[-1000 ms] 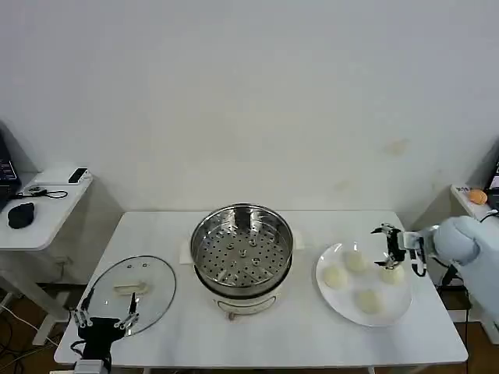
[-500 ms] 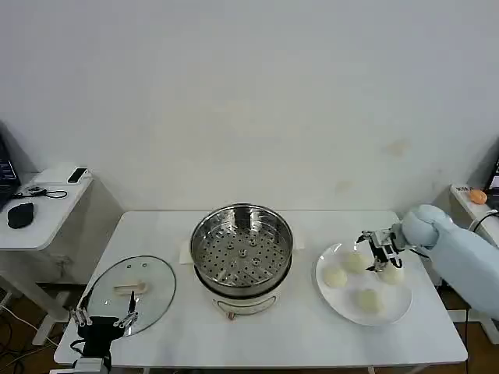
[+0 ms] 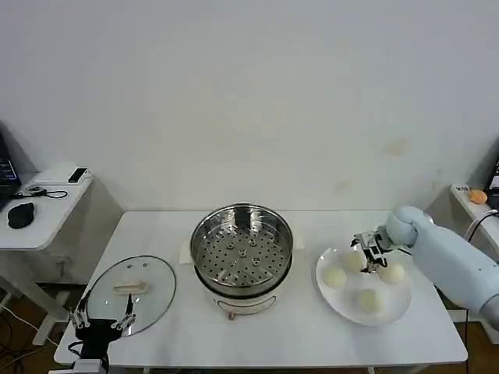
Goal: Take steamed baozi put them in steamer then cover it.
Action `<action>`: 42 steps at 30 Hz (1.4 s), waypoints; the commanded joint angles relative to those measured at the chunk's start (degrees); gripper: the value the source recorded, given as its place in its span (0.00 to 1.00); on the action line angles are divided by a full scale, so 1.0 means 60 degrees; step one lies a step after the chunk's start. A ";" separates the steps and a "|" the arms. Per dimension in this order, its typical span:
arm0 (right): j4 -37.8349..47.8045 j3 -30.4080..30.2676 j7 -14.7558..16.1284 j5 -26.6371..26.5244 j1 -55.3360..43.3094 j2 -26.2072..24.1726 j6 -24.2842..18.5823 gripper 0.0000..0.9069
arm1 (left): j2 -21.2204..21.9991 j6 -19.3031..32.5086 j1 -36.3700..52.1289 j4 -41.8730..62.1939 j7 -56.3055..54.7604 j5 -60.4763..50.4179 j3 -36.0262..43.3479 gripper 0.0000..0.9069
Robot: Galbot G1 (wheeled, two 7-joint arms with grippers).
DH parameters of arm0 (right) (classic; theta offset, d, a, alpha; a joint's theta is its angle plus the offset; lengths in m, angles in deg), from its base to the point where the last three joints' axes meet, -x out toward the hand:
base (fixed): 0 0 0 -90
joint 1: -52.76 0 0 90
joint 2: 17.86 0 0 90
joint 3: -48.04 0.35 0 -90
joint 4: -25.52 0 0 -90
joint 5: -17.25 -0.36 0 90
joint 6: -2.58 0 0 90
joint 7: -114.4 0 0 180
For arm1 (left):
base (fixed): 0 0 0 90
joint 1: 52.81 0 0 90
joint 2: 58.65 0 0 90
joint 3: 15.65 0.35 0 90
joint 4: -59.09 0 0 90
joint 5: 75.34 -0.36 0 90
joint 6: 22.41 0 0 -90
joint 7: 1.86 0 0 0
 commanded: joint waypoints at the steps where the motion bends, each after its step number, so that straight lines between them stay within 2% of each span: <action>1: 0.0344 -0.0148 0.0006 0.0284 -0.0105 0.0238 -0.0045 0.74 | -0.0011 -0.0005 0.0001 0.0021 -0.0004 -0.0007 -0.0010 1.00; 4: 0.0296 -0.0162 0.0074 0.0245 -0.0112 0.0193 -0.0040 0.69 | -0.0041 -0.0008 0.0000 0.0017 0.0001 -0.0004 -0.0022 1.00; 18: -0.0169 -0.0233 0.0430 -0.0287 -0.0390 -0.0253 -0.0096 0.69 | -0.0052 -0.0022 -0.0014 -0.0130 -0.0028 0.0013 -0.0031 1.00; 22: -0.0463 -0.0348 0.0456 -0.0711 -0.0899 -0.0487 -0.0078 0.69 | -0.0070 -0.0021 -0.0053 -0.0169 -0.0007 0.0020 -0.0041 1.00; 27: -0.0732 -0.0626 0.0486 -0.1433 -0.2296 -0.0518 -0.0048 0.69 | -0.0119 -0.0027 -0.0048 -0.0185 -0.0005 0.0016 -0.0030 1.00; 32: -0.0927 -0.1170 0.0520 -0.2232 -0.3682 -0.0266 0.0095 0.69 | -0.0147 -0.0041 -0.0005 -0.0242 0.0012 0.0055 -0.0076 1.00; 36: -0.0952 -0.1843 0.0494 -0.2725 -0.4746 0.0252 0.0207 0.69 | -0.0174 -0.0033 -0.0028 -0.0212 0.0006 0.0098 -0.0152 1.00; 42: -0.1049 -0.2940 0.0409 -0.3459 -0.6004 0.1463 0.0275 0.69 | -0.0200 -0.0029 -0.0077 -0.0185 0.0006 0.0176 -0.0272 1.00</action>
